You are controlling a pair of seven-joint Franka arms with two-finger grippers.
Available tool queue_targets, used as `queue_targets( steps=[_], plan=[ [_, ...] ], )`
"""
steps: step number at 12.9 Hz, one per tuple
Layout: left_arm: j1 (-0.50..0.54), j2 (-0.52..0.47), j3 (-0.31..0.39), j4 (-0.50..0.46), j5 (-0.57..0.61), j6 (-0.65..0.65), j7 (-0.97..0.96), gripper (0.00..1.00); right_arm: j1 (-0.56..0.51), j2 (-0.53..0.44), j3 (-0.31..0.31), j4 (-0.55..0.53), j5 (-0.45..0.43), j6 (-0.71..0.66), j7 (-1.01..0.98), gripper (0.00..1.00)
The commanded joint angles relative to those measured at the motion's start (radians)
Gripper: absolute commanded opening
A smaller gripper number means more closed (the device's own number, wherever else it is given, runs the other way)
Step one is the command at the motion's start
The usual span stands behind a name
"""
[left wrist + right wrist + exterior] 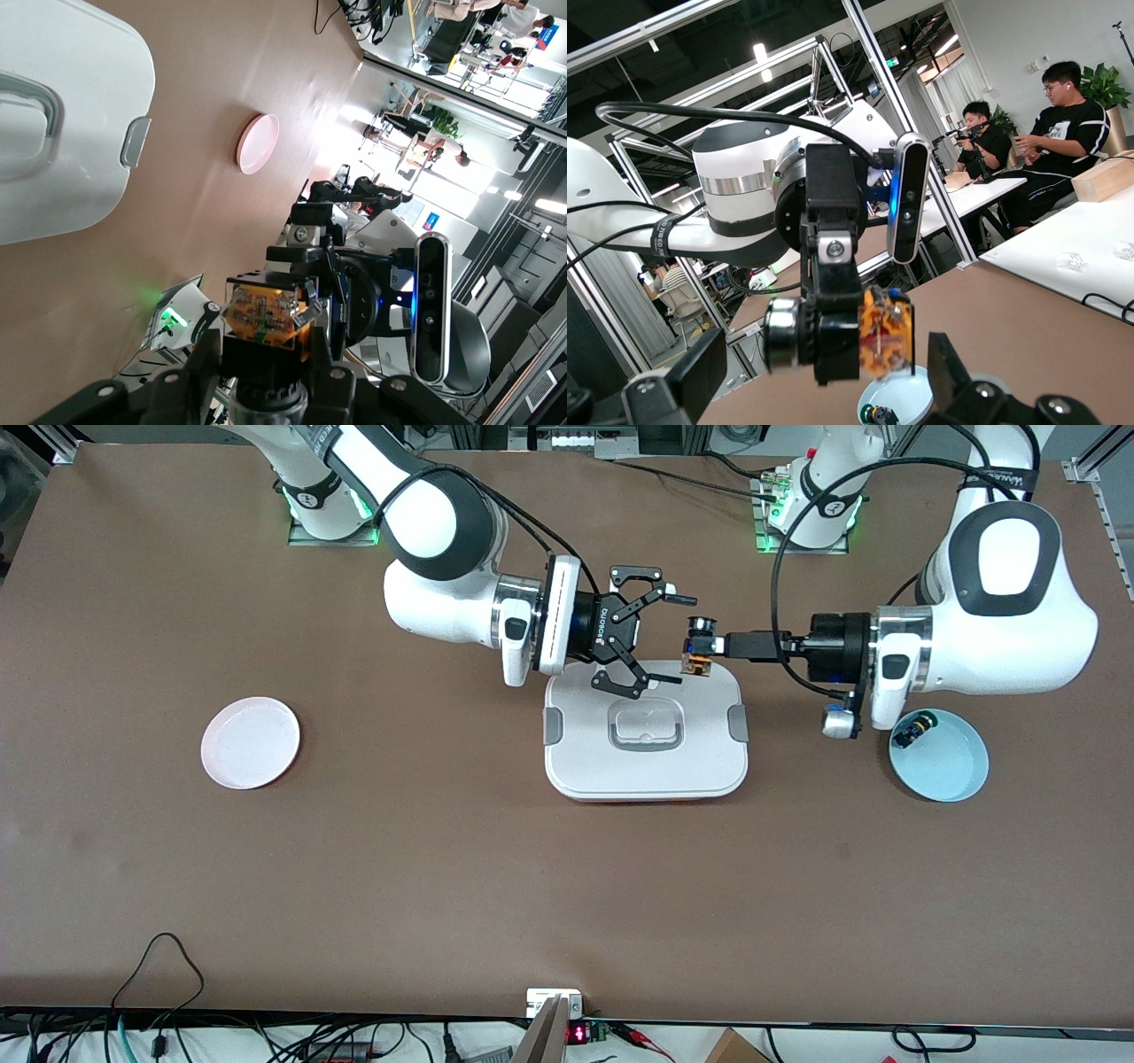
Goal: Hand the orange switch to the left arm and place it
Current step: 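Carry the switch with the left gripper while the right gripper withdraws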
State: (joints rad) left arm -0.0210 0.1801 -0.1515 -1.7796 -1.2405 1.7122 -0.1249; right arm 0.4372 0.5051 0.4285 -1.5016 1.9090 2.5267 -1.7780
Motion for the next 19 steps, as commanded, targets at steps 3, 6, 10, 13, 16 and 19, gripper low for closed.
queue_targets(
  steps=[3,6,10,13,16,19],
  plan=[
    [0.019,-0.014,0.001,0.006,-0.019,-0.006,0.011,0.24,-0.055,-0.04,-0.025,-0.011,0.022,0.004,-0.001,1.0],
    [0.041,-0.014,0.007,0.07,0.115,-0.06,0.001,0.24,-0.158,-0.095,-0.068,-0.107,-0.004,-0.157,-0.012,1.0],
    [0.052,-0.008,0.003,0.08,0.293,-0.077,0.002,0.24,-0.239,-0.135,-0.284,-0.183,-0.174,-0.486,-0.008,1.0],
    [0.053,-0.008,0.003,0.124,0.497,-0.137,0.014,0.24,-0.322,-0.14,-0.434,-0.193,-0.3,-0.656,-0.006,1.0],
    [0.049,-0.005,-0.002,0.146,0.734,-0.14,0.022,0.24,-0.359,-0.148,-0.563,-0.189,-0.497,-0.798,-0.003,1.0],
    [0.044,0.028,-0.002,0.15,1.003,-0.138,0.133,0.24,-0.383,-0.213,-0.619,-0.196,-0.796,-0.833,0.092,1.0]
  ],
)
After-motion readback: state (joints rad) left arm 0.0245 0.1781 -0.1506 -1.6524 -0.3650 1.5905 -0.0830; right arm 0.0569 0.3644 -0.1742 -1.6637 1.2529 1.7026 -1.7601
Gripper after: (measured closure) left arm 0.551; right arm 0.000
